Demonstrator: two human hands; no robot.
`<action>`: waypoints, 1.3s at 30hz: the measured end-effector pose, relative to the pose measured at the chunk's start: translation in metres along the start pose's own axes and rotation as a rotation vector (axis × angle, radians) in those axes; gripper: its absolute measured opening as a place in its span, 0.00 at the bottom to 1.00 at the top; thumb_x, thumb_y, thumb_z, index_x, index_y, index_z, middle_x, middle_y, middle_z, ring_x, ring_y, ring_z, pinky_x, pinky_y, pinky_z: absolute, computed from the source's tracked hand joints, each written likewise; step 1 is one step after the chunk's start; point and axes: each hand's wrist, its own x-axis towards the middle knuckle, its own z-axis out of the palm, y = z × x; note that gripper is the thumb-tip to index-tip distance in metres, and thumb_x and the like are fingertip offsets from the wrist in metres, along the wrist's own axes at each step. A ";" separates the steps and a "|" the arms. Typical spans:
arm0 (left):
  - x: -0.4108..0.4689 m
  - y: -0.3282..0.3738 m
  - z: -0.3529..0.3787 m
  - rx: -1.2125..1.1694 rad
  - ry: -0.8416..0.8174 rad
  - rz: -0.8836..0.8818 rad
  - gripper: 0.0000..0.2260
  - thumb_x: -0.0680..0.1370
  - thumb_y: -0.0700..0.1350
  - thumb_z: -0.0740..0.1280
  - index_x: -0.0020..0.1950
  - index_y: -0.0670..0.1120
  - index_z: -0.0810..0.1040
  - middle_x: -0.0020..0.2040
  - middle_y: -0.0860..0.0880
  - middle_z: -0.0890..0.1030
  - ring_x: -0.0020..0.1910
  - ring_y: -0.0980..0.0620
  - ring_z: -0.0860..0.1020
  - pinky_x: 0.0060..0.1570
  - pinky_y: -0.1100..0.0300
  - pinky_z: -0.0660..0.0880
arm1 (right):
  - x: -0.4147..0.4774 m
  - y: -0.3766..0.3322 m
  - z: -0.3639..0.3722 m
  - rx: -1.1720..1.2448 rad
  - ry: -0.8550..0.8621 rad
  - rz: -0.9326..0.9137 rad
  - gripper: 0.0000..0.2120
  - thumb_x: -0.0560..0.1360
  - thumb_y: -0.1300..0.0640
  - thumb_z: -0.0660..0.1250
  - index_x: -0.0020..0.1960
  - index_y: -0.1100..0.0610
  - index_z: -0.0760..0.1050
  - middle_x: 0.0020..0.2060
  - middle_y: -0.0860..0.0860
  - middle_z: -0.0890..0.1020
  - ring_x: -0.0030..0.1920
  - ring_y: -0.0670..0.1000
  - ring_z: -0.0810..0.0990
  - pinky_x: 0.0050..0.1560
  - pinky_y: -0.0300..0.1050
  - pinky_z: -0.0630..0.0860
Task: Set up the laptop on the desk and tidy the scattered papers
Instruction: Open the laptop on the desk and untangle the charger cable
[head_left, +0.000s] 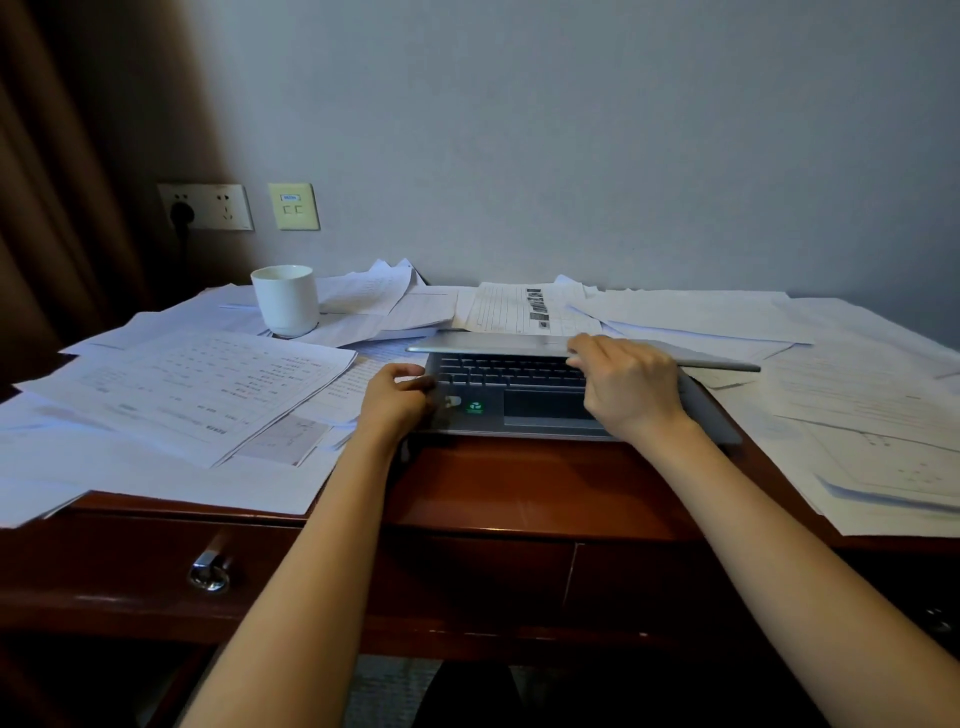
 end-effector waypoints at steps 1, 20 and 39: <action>0.000 0.001 0.001 0.022 0.004 0.007 0.17 0.74 0.29 0.64 0.57 0.47 0.71 0.61 0.44 0.77 0.57 0.41 0.77 0.47 0.52 0.77 | 0.006 0.001 0.000 -0.007 -0.011 0.029 0.15 0.73 0.59 0.56 0.36 0.59 0.80 0.23 0.51 0.77 0.22 0.53 0.75 0.23 0.36 0.67; 0.014 0.023 0.009 0.508 -0.111 0.061 0.25 0.72 0.28 0.62 0.67 0.44 0.67 0.66 0.42 0.74 0.54 0.46 0.74 0.41 0.60 0.75 | 0.144 0.040 0.007 0.111 -0.220 0.601 0.18 0.79 0.50 0.60 0.59 0.65 0.70 0.57 0.62 0.74 0.58 0.62 0.72 0.57 0.52 0.68; 0.065 0.030 0.031 0.310 -0.263 0.118 0.29 0.78 0.30 0.53 0.77 0.48 0.55 0.72 0.38 0.64 0.55 0.46 0.75 0.50 0.59 0.74 | 0.133 0.056 0.034 0.037 0.092 0.483 0.17 0.73 0.47 0.68 0.41 0.62 0.78 0.45 0.58 0.78 0.48 0.61 0.74 0.47 0.51 0.67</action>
